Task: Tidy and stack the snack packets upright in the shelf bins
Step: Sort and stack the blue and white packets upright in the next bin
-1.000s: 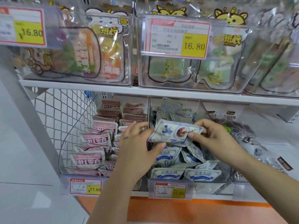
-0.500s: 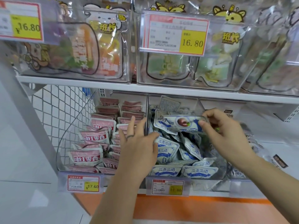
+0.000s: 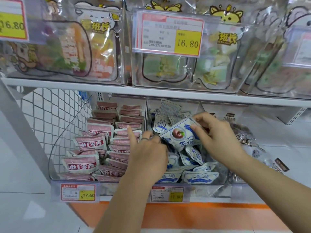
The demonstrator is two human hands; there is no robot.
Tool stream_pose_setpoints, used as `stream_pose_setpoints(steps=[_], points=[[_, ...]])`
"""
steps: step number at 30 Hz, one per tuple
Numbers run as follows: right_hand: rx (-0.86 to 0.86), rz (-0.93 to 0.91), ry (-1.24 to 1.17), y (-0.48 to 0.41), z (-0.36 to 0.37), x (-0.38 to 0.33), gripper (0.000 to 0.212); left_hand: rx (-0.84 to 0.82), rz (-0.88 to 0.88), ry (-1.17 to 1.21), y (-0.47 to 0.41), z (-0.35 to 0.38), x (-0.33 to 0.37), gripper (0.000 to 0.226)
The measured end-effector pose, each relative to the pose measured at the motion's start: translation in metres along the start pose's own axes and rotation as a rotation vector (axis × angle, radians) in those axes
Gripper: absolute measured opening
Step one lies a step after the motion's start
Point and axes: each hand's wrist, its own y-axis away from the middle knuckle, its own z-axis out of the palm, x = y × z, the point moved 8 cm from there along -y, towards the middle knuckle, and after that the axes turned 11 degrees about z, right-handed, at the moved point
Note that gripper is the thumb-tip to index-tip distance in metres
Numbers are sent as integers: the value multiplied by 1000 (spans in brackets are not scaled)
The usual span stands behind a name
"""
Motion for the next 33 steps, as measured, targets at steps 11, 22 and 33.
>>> stream_pose_setpoints(steps=[11,22,33], points=[[-889,99,106,15,108,-15,27,177,2,226,22,-20,-20,34],[-558,-320,430,-34,93,-43,22,43,68,263,20,4,-18,27],[-416,-590,711,-47,95,-24,11,77,114,272,18,8,-23,27]])
